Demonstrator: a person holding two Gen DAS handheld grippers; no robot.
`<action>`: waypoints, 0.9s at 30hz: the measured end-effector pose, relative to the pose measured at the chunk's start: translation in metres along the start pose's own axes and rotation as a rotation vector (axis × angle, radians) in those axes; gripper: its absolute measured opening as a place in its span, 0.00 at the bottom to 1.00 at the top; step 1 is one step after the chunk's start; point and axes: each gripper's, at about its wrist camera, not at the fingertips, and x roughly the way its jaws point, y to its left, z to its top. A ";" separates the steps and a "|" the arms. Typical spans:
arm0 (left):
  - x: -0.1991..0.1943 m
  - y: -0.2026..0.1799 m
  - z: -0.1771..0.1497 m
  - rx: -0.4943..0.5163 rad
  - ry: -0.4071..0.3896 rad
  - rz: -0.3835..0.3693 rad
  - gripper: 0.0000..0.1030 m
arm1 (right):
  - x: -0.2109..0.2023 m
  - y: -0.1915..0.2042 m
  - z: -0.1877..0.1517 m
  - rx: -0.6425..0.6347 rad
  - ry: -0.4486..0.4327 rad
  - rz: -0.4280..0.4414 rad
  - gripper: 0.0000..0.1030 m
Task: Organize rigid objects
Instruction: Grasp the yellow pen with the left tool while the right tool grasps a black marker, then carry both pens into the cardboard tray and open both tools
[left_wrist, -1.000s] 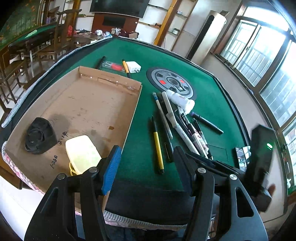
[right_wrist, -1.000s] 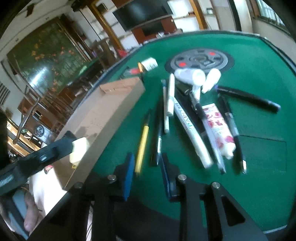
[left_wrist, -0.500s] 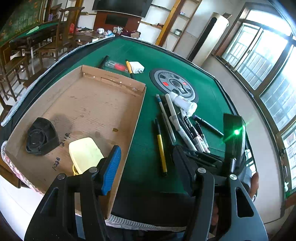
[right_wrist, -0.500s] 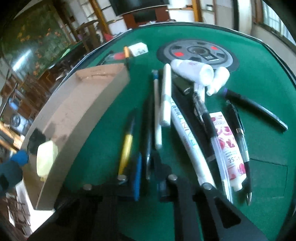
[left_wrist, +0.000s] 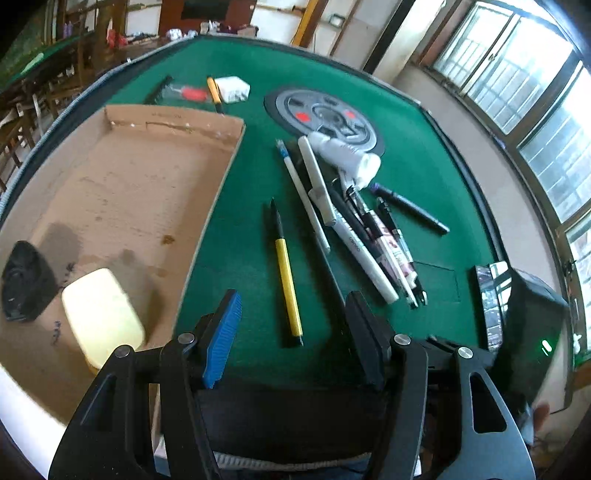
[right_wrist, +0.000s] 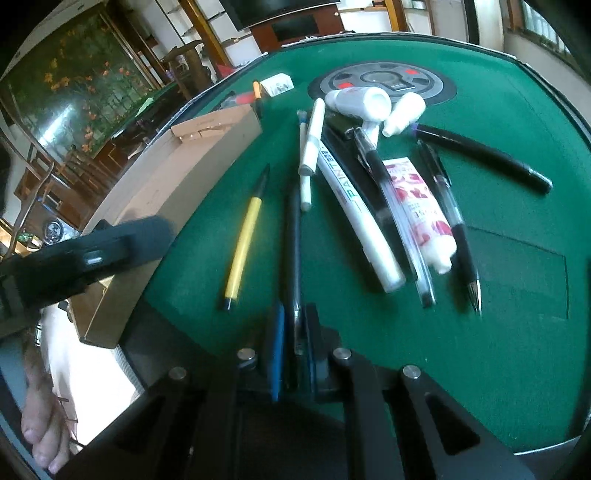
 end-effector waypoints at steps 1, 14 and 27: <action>0.006 -0.002 0.003 0.004 0.015 0.026 0.51 | 0.000 -0.001 0.000 0.005 -0.002 0.004 0.09; 0.061 -0.020 0.007 0.109 0.111 0.188 0.12 | 0.001 0.003 -0.001 -0.002 -0.024 -0.007 0.09; 0.044 0.004 0.003 0.026 0.065 0.048 0.08 | -0.002 0.001 -0.005 0.039 -0.065 0.011 0.09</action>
